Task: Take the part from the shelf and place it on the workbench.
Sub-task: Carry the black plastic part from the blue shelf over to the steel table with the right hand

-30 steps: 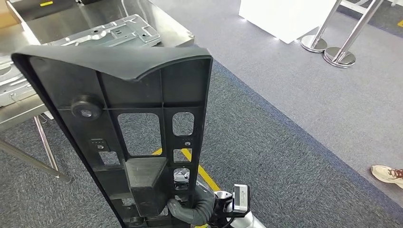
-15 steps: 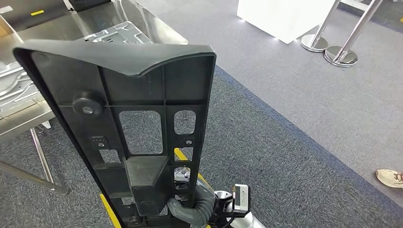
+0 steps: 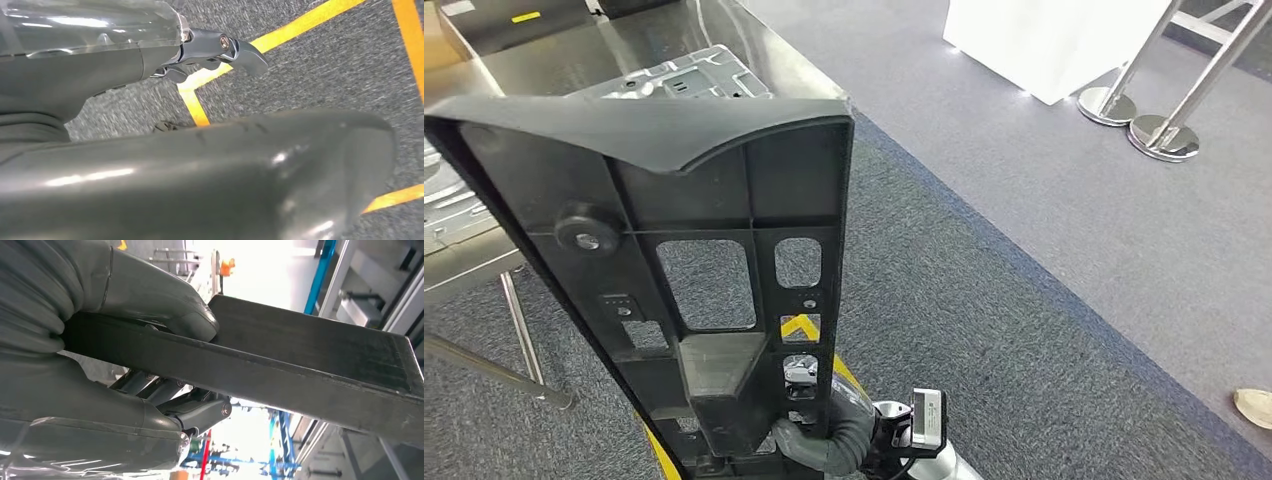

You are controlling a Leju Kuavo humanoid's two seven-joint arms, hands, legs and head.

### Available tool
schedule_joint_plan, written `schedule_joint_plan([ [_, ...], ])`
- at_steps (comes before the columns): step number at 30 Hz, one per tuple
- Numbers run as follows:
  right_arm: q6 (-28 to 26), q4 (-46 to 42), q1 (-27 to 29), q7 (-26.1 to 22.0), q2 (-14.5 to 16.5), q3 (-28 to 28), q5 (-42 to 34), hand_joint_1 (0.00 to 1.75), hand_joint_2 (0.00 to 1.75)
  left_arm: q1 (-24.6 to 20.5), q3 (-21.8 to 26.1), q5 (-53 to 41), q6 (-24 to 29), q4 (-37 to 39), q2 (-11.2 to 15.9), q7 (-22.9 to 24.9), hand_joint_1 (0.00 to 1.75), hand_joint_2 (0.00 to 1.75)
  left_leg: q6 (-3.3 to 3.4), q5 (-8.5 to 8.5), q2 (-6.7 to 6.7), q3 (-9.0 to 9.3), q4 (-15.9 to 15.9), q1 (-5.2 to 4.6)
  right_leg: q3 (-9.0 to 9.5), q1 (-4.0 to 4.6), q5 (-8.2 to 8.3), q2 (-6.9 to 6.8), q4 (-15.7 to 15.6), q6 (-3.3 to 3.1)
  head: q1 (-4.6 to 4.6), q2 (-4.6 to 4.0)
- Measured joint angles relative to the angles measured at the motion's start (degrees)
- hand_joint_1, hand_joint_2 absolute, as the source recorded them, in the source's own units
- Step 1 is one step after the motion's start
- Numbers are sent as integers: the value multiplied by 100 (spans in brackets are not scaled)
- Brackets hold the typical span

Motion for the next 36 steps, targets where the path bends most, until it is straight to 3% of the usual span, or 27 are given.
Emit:
schedule_joint_plan([
  [2, -1, -2, -1, 5, -1, -4, 20, 175, 175, -9, -2, 2, 4, 0, -11, 2, 0, 0, -59, -24, -100, -4, -1, 16, 125, 21, 152, 142, -420, -67, 1, 0],
  [3, -2, -2, -2, 8, -2, -7, 26, 175, 175, -6, -4, 2, 7, 0, -16, 3, 0, 0, -99, -15, -139, -8, 12, 17, 138, 34, 124, 147, -465, -101, 1, 0],
  [4, -3, -5, -6, 10, -1, -9, 33, 175, 175, 2, -5, 3, 10, 0, -15, 4, 0, 0, -137, -8, -169, -9, 17, 19, 167, 38, 146, 113, -501, -133, 1, 0],
  [6, -9, -13, -18, 9, 8, -14, 54, 175, 175, 11, -8, 3, 14, 1, -5, 5, 0, 0, -184, -80, -87, -33, 140, 12, 255, 23, 182, 7, -568, -192, 1, 0],
  [7, -13, -15, -23, 5, 13, -15, 67, 175, 175, 3, -11, 3, 13, 2, -3, 6, 0, 0, -198, -194, -5, -117, 319, 14, 296, 13, 179, -51, -591, -219, 1, 0],
  [9, -17, -14, -26, 2, 15, -16, 93, 175, 175, -18, -17, 4, 11, 2, -4, 6, 0, 0, -241, -519, 152, -455, 964, 25, 331, 22, 153, -170, -607, -262, 1, 0],
  [11, -18, -9, -21, 2, 14, -17, 107, 175, 175, -7, -22, 5, 11, 2, -4, 6, 0, 0, -306, -704, 196, -776, 1502, 47, 339, 32, 127, -273, -603, -274, 1, 0],
  [12, -19, -7, -19, 3, 14, -17, 109, 175, 175, 5, -25, 5, 11, 2, -4, 6, 0, 0, -330, -653, 212, -810, 1509, 56, 348, 31, 114, -320, -599, -269, 0, 0],
  [14, -19, -8, -19, 2, 14, -17, 109, 175, 175, 15, -29, 5, 11, 2, -1, 6, 0, 0, -358, -258, 310, -550, 900, 71, 389, 28, 79, -415, -589, -245, 0, 0],
  [15, -19, -8, -19, 2, 14, -17, 109, 175, 175, 8, -30, 5, 11, 2, 1, 6, 0, 0, -341, -76, 419, -375, 505, 62, 415, 32, 60, -463, -582, -226, 1, 0],
  [17, -19, -9, -20, 1, 14, -18, 110, 175, 175, -14, -31, 5, 12, 2, 2, 4, 0, 0, -266, 63, 603, -186, 30, 30, 441, 51, 26, -554, -566, -170, 2, 0],
  [18, -19, -9, -20, 2, 14, -19, 111, 175, 175, -17, -31, 5, 13, 2, 2, 3, 0, 0, -212, 49, 625, -193, -3, 11, 451, 60, 14, -599, -564, -136, 2, 0],
  [20, -19, -10, -26, 1, 14, -19, 112, 175, 175, -5, -32, 7, 22, 2, 2, 2, 0, 0, -133, 125, 534, -190, -19, 19, 481, 65, -23, -677, -559, -64, 2, 0],
  [22, -19, -14, -39, -5, 13, -22, 104, 175, 175, -3, -32, 7, 35, 2, 1, 3, 0, 0, -68, 174, 441, -166, -51, 52, 435, 45, -189, -546, -363, -5, 2, 0],
  [24, -26, -10, -37, -12, 5, -26, 84, 175, 175, -18, -32, 7, 43, 2, -1, 4, 0, 0, -29, 193, 369, -163, -63, 64, 150, 20, -544, -306, 266, 31, 2, 0],
  [26, -43, 5, -20, -10, -10, -27, 66, 175, 175, -18, -32, 8, 45, 3, 0, 5, 0, 0, -20, 191, 302, -173, -58, 57, -203, 12, -798, -221, 947, 48, 2, 0],
  [27, -56, 13, -14, -8, -19, -27, 61, 175, 175, -14, -32, 9, 45, 3, 1, 7, 0, 0, -22, 188, 272, -173, -55, 54, -275, 12, -771, -213, 1046, 49, 2, 0],
  [28, -70, 18, -10, -9, -27, -27, 56, 175, 175, -12, -32, 9, 43, 3, 1, 10, 0, 0, -29, 182, 243, -167, -52, 53, -234, 11, -628, -211, 911, 42, 2, 0],
  [31, -91, 18, -10, -30, -40, -29, 32, 175, 175, -14, -33, 9, 24, 2, 1, 16, 0, 0, -74, 153, 174, -146, -35, 43, 250, 22, -62, -184, -204, -25, 2, 0],
  [33, -92, 14, -10, -43, -45, -30, 17, 175, 175, -10, -37, 9, 6, 2, 1, 21, 0, 0, -132, 141, 155, -159, -27, 31, 374, 44, 19, -162, -521, -74, 2, 0],
  [36, -96, 4, -11, -64, -50, -33, 5, 175, 175, -4, -44, 9, -15, 2, 3, 26, 0, 0, -234, 106, 164, -159, -18, 36, 390, 40, 40, -172, -568, -165, 2, 0],
])
